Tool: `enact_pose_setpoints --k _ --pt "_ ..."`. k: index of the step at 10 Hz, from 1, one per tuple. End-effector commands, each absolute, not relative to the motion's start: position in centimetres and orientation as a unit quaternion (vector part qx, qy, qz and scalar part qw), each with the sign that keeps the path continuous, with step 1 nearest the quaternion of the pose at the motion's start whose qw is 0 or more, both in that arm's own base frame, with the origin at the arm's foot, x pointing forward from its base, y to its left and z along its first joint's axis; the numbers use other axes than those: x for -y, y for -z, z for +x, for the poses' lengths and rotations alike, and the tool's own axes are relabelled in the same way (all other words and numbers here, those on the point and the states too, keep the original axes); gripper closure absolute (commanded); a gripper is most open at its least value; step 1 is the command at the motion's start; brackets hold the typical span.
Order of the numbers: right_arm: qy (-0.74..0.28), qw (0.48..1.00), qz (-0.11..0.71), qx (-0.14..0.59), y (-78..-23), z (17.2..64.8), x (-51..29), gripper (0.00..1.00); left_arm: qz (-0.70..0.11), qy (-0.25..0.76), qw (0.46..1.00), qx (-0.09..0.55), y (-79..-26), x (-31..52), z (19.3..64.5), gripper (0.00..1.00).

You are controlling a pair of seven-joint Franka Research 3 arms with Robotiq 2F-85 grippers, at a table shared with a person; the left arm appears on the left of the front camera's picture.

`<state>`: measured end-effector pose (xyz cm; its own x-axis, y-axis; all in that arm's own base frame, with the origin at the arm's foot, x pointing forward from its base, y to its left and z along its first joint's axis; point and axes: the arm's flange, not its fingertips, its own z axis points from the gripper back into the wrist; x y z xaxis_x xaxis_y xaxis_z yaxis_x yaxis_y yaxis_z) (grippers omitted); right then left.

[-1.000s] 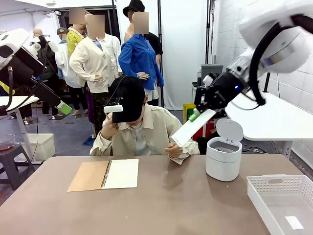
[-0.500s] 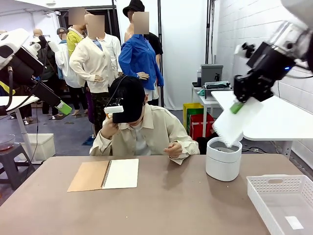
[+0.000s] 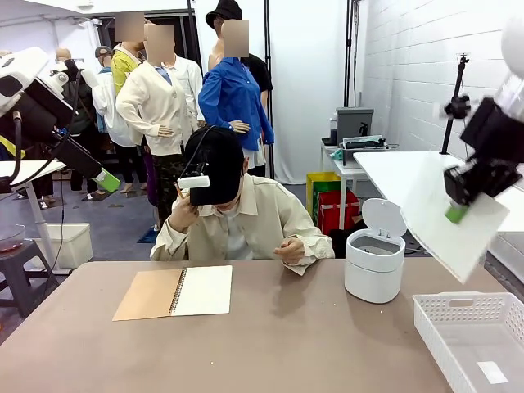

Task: Sort the paper based on its condition.
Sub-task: If a person hands you a paper, place it in the Organizing basket , and if it's crumpled, put it in the Trash can.

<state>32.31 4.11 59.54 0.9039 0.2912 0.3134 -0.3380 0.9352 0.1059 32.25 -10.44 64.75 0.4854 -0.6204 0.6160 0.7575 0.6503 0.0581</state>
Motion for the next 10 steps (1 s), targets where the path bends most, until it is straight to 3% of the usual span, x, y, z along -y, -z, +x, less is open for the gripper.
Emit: enact_pose_setpoints --k 1,3,4,5,10 --pt "-0.17 0.979 0.063 0.097 -56.8 31.7 -2.3 1.0 -0.112 0.403 0.855 0.308 -64.8 10.3 32.3 0.0" --pt "-0.155 0.985 0.056 0.051 -54.6 31.1 -0.9 1.0 -0.112 0.403 0.855 0.308 -64.8 10.3 32.3 0.0" --pt "-0.06 0.994 0.068 0.067 -54.6 31.5 -1.2 1.0 -0.112 0.403 0.855 0.308 -64.8 10.3 32.3 0.0" --pt "-0.154 0.984 0.062 0.071 -54.7 31.6 -1.4 1.0 -0.112 0.403 0.855 0.308 -64.8 10.3 32.3 0.0" --pt "-0.143 0.985 0.065 0.068 -54.7 31.5 -1.6 1.0 -0.112 0.403 0.855 0.308 -64.8 10.3 32.3 0.0"
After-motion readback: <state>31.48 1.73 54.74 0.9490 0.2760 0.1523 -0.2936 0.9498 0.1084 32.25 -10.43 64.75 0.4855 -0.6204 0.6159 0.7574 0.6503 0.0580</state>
